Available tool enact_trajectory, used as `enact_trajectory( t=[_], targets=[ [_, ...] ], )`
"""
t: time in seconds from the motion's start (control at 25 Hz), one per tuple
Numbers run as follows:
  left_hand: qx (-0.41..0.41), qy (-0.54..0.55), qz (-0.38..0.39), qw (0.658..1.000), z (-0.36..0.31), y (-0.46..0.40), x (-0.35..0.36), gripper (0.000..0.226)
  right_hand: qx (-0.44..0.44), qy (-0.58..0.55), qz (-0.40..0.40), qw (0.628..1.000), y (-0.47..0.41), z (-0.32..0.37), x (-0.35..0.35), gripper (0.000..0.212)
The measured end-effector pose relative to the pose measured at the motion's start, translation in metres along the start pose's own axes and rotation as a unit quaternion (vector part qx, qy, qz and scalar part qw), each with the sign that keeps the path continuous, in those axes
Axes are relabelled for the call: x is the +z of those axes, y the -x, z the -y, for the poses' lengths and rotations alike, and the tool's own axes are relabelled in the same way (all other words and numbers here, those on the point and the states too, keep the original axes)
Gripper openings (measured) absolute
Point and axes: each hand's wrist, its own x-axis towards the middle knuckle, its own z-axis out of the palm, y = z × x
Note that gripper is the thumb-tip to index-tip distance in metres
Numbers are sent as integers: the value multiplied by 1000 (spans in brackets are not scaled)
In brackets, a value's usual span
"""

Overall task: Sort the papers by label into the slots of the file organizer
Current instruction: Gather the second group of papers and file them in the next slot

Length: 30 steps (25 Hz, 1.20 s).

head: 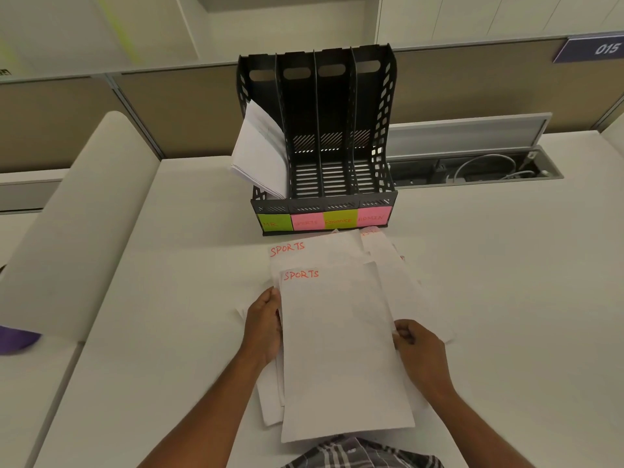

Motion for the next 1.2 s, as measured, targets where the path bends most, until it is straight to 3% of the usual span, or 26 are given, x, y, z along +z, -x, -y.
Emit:
enact_trajectory(
  t=[0.16, 0.28, 0.44, 0.6, 0.8, 0.96, 1.08, 1.2],
  targets=[
    [8, -22, -7, 1000, 0, -1, 7, 25, -19, 5, 13, 1000, 0, 5, 3, 35],
    [19, -27, -21, 999, 3, -1, 7, 20, -79, 25, 4, 997, 3, 9, 7, 12],
    [32, -12, -21, 999, 2, -3, 6, 21, -64, -14, 15, 998, 4, 10, 10, 41],
    [26, 1, -31, 999, 1, -6, 7, 23, -36, 1, 51, 998, 3, 9, 8, 17],
    [37, -12, -77, 996, -9, -14, 12, 19, -56, 55, 67, 995, -7, 3, -13, 20],
    [36, -6, -68, 997, -16, -19, 17, 16, -61, 106, 83, 989, -11, 8, -12, 32],
    [7, -9, 2, 1000, -13, -11, 16, 24, -60, 136, 64, 987, -14, 14, -2, 37],
    [11, -90, 29, 995, 0, 0, 9, 26, -60, 101, 77, 990, -14, 17, 6, 34]
  ],
)
